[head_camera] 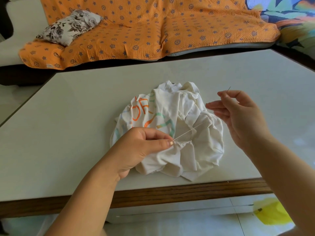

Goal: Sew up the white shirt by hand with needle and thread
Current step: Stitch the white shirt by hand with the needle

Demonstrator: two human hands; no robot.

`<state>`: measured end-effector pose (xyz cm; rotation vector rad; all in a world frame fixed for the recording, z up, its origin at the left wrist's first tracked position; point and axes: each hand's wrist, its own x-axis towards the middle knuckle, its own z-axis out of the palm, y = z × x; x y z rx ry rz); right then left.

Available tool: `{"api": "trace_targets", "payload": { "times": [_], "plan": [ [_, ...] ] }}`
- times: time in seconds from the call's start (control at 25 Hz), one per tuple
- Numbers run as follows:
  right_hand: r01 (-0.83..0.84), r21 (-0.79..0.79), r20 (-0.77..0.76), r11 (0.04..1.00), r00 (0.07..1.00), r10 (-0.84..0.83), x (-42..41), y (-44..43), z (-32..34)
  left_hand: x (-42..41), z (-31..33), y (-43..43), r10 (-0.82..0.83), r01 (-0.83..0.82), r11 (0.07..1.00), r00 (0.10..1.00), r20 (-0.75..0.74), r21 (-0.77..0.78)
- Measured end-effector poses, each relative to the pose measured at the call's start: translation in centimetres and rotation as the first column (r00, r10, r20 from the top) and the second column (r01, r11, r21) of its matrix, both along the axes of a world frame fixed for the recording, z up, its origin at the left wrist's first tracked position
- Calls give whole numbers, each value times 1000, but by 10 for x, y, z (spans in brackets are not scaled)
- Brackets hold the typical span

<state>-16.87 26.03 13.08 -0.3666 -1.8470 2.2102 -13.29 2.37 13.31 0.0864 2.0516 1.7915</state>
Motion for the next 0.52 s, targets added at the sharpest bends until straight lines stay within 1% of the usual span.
{"api": "trace_targets", "payload": {
  "times": [0.12,0.24,0.32,0.44,0.52],
  "plan": [
    [94,178,-19,980,996,-92,-6,10,-7,-1,1,-5,-27,26,999,1000,16,31],
    [175,264,-20,949,984,-176,-14,23,-13,-1,4,-10,-21,18,997,999,43,78],
    [212,330,9,920,974,-228,-18,31,-16,-1,5,-15,-16,13,995,999,32,104],
    [229,416,62,880,958,-278,-18,40,-24,-2,5,-20,-20,19,994,1000,14,109],
    [209,464,77,861,959,-274,-17,39,-27,-2,4,-20,-23,22,995,1000,11,96]
  ]
}}
